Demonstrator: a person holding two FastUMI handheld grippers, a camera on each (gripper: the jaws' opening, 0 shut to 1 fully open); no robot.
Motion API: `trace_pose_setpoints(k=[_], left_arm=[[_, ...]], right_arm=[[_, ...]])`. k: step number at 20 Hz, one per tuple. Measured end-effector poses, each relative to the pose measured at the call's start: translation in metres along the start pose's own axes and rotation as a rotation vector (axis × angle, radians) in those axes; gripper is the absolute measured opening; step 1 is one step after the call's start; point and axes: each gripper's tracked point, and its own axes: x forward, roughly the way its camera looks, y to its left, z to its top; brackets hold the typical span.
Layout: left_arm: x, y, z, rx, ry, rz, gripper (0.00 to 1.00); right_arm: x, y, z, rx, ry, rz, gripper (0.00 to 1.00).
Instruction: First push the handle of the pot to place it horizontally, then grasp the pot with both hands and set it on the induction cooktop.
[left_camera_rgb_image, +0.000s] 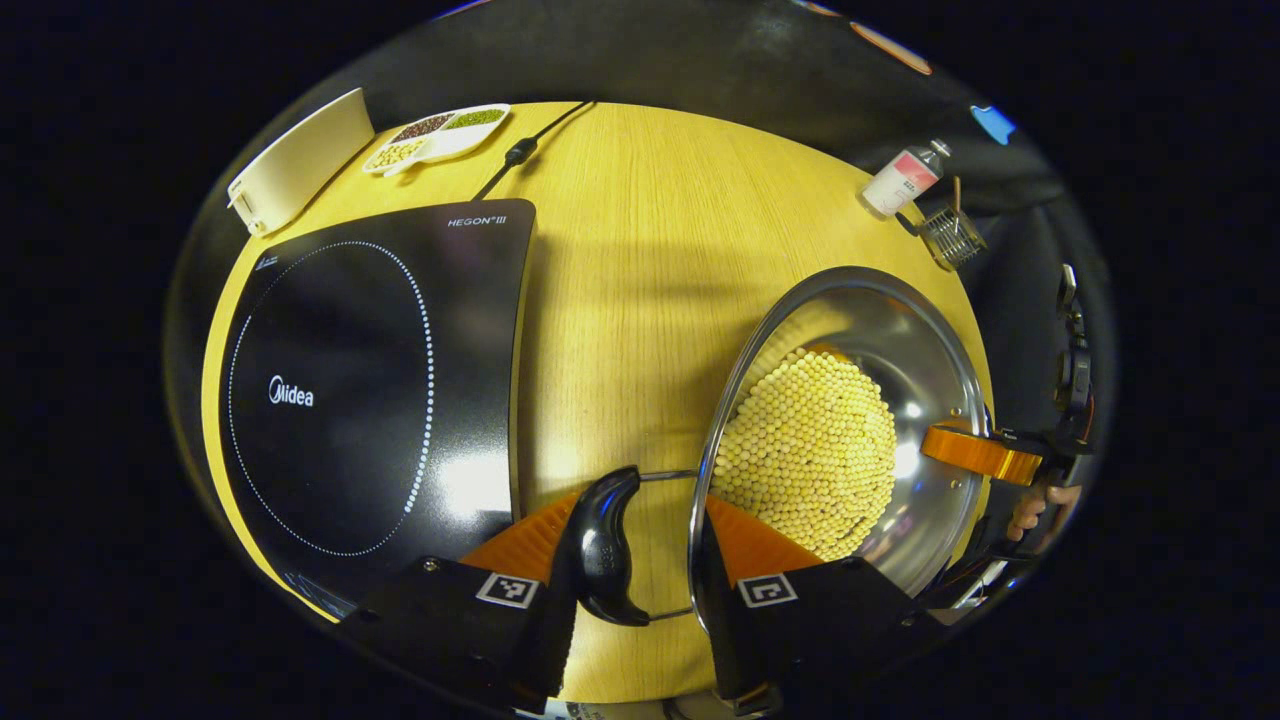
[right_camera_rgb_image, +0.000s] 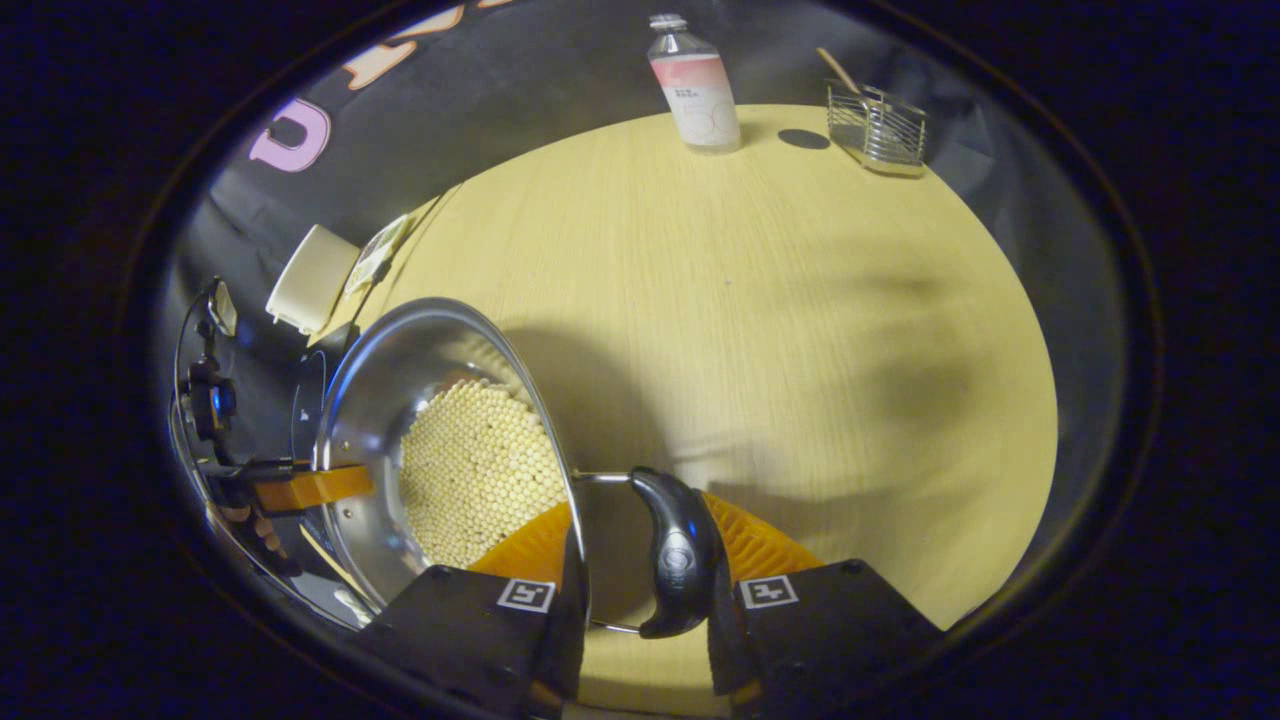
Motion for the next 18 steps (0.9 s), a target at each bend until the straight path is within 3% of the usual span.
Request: trace_pose_setpoints(k=[1,2,8,9,11,15,16,18], left_arm=[[-0.002,-0.002,-0.001,-0.005,-0.001,-0.005,0.60],[-0.007,-0.005,-0.001,-0.003,-0.011,-0.008,0.60],[-0.033,0.002,0.000,0.010,-0.038,0.013,0.57],[-0.038,0.007,0.000,0.007,-0.043,0.022,0.57],[-0.051,0.017,0.000,0.010,-0.054,0.041,0.57],[-0.068,0.046,0.004,0.005,-0.072,0.053,0.58],[-0.071,0.054,0.004,0.005,-0.072,0.050,0.58],[-0.077,0.072,0.006,0.017,-0.082,0.039,0.57]], right_arm=[[-0.002,0.001,0.001,0.003,-0.004,0.000,0.46],[-0.003,0.002,0.002,0.000,-0.012,0.001,0.52],[-0.004,0.003,0.003,-0.006,-0.034,0.038,0.46],[-0.001,0.002,0.002,-0.010,-0.037,0.048,0.52],[0.001,0.002,0.002,-0.014,-0.038,0.068,0.46],[0.010,0.004,-0.001,-0.010,-0.045,0.081,0.52],[0.010,0.004,0.000,-0.010,-0.048,0.078,0.46],[0.008,0.004,0.001,-0.009,-0.053,0.069,0.46]])
